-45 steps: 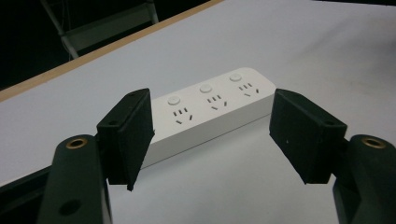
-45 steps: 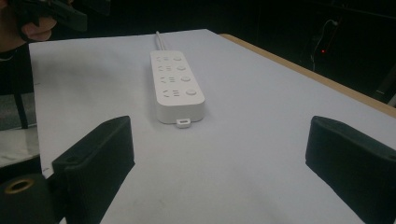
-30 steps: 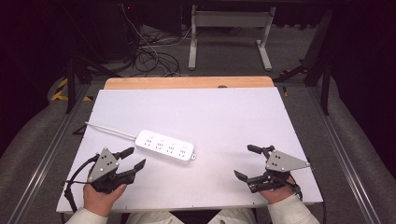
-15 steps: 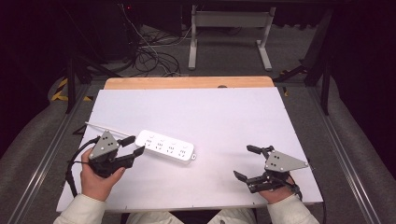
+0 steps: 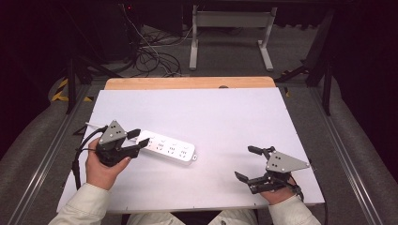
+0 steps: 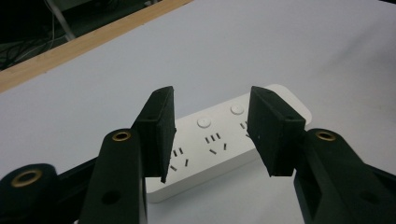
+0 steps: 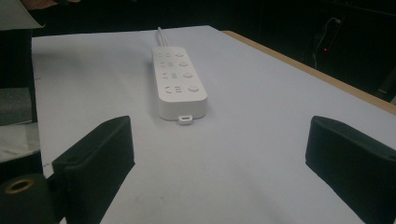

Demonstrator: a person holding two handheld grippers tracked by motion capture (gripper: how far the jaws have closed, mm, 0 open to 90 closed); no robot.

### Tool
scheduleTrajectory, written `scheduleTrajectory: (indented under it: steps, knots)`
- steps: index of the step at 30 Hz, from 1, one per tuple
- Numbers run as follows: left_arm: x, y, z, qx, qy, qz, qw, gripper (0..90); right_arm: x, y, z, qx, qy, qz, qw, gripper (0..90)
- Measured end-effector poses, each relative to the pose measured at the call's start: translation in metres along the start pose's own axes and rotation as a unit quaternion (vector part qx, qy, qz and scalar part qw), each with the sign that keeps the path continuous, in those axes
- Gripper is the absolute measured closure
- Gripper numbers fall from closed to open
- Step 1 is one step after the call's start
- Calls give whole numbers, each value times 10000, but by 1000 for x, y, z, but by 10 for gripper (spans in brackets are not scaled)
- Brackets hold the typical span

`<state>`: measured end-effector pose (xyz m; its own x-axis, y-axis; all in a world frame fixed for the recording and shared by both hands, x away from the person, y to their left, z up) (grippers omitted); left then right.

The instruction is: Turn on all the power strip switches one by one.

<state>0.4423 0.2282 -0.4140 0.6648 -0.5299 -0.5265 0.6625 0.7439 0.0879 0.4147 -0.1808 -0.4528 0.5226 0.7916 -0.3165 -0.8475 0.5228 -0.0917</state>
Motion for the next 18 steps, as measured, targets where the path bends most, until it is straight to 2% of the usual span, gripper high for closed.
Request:
scheduleTrajectory:
  steps: [3, 4, 5, 7, 8, 9, 11, 13, 15, 18]
  knots:
    - [3, 3, 0, -119, 93, 23, 9999, 500, 0, 0, 0, 1, 2, -3, 10000, 83]
    - [6, 5, 0, -254, 124, -115, 9995, 502, 0, 0, 0, -3, -7, -4, 10000, 83]
    - [7, 6, 0, -254, 165, -120, 9995, 504, 0, 0, 0, -5, -10, -5, 10000, 83]
    - [9, 7, 0, -270, 205, -121, 9994, 578, 0, 0, 0, -12, -11, -1, 10000, 83]
    - [11, 8, 0, -323, 274, -153, 9990, 578, 0, 0, 0, -13, -12, -1, 10000, 83]
    - [13, 8, 0, -345, 308, -215, 9987, 622, 0, 0, 0, -20, -4, -9, 10000, 83]
    - [18, 12, 0, -317, 444, -254, 9982, 668, 0, 0, 0, -18, -4, -6, 10000, 83]
    - [20, 14, 0, -356, 465, -268, 9979, 702, 0, 0, 0, -24, -3, -3, 10000, 82]
    - [25, 18, -1, -612, 547, -372, 9959, 741, 0, 0, 0, -22, -13, 9, 10000, 83]
    - [28, 21, 0, -622, 572, -281, 9960, 793, 0, 1, 0, -29, -25, 21, 10000, 87]
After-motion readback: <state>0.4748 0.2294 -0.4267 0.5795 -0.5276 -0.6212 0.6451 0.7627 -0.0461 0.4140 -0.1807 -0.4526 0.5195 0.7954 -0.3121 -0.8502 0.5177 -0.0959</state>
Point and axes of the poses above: each handheld gripper's, and its own axes: x roughly forward along the jaws, z roughly out of its top, y roughly to its left, the point moved 4 cm from there along x, roughly forward along the jaws, and after that the axes turned 2 degrees about x, right-handed, at the moved point
